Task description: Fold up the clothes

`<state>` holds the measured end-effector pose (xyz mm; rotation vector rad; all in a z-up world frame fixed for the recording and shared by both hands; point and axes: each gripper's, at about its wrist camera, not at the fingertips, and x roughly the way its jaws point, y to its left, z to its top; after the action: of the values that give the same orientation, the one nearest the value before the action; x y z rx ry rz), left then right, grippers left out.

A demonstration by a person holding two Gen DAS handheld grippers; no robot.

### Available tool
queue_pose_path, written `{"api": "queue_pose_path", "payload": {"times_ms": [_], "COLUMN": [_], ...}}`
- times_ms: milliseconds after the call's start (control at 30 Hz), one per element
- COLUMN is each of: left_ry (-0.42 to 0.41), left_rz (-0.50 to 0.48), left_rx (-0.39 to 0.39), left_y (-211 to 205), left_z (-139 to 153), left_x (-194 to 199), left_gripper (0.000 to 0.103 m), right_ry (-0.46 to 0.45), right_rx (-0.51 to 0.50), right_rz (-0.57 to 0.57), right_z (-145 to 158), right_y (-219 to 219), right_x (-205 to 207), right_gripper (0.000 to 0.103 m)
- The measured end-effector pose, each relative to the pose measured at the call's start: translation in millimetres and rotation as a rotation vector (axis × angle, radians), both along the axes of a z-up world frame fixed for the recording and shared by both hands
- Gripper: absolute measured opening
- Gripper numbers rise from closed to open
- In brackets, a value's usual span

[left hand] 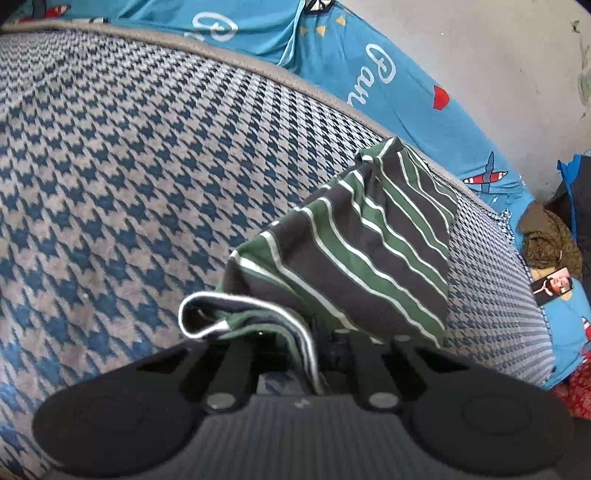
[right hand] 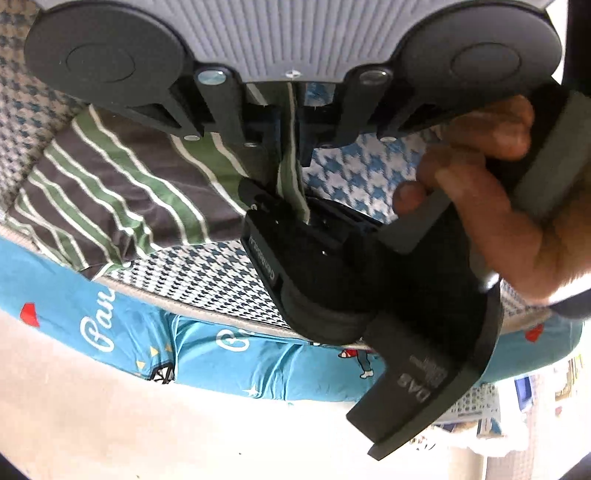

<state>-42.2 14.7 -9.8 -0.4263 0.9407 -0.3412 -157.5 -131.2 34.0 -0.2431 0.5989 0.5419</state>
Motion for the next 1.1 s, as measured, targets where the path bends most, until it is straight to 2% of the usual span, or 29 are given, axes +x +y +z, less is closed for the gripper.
{"api": "queue_pose_path", "payload": {"times_ms": [167, 367, 533, 567, 633, 667, 767, 800, 933, 1100], "left_ry": [-0.018, -0.042, -0.041, -0.04, -0.019, -0.006, 0.038, 0.046, 0.05, 0.063], "left_rz": [0.003, -0.001, 0.018, 0.019, 0.031, 0.041, 0.078, 0.087, 0.109, 0.115], "left_rx": [0.032, 0.09, 0.093, 0.082, 0.07, 0.067, 0.059, 0.04, -0.006, -0.087], "left_y": [16.3, 46.8, 81.0, 86.9, 94.1, 97.6, 107.2, 111.2, 121.3, 131.0], "left_z": [11.4, 29.9, 36.2, 35.0, 28.5, 24.8, 18.4, 17.5, 15.2, 10.3], "left_x": [4.3, 12.9, 12.6, 9.8, 8.2, 7.2, 6.4, 5.5, -0.1, -7.0], "left_gripper": [0.009, 0.009, 0.009, 0.009, 0.009, 0.009, 0.015, 0.023, 0.038, 0.052], "right_ry": [0.021, 0.0, -0.018, -0.022, -0.029, -0.036, -0.058, -0.065, -0.064, -0.051], "right_rx": [0.05, 0.042, 0.035, 0.034, 0.031, 0.013, -0.042, -0.06, -0.101, -0.135], "right_rz": [0.02, 0.067, 0.107, 0.114, 0.13, 0.131, 0.133, 0.134, 0.088, 0.017], "right_z": [13.4, 18.2, 22.1, 22.9, 24.5, 24.0, 22.5, 22.0, 29.6, 28.7], "right_y": [11.4, 41.1, 65.9, 70.8, 80.7, 77.8, 68.9, 66.0, 37.6, 20.7], "right_x": [3.7, -5.8, -13.7, -15.3, -18.4, -21.0, -28.9, -31.5, -49.2, -27.9], "right_gripper": [0.008, 0.003, 0.003, 0.004, 0.029, 0.029, 0.031, 0.033, 0.037, 0.038]}}
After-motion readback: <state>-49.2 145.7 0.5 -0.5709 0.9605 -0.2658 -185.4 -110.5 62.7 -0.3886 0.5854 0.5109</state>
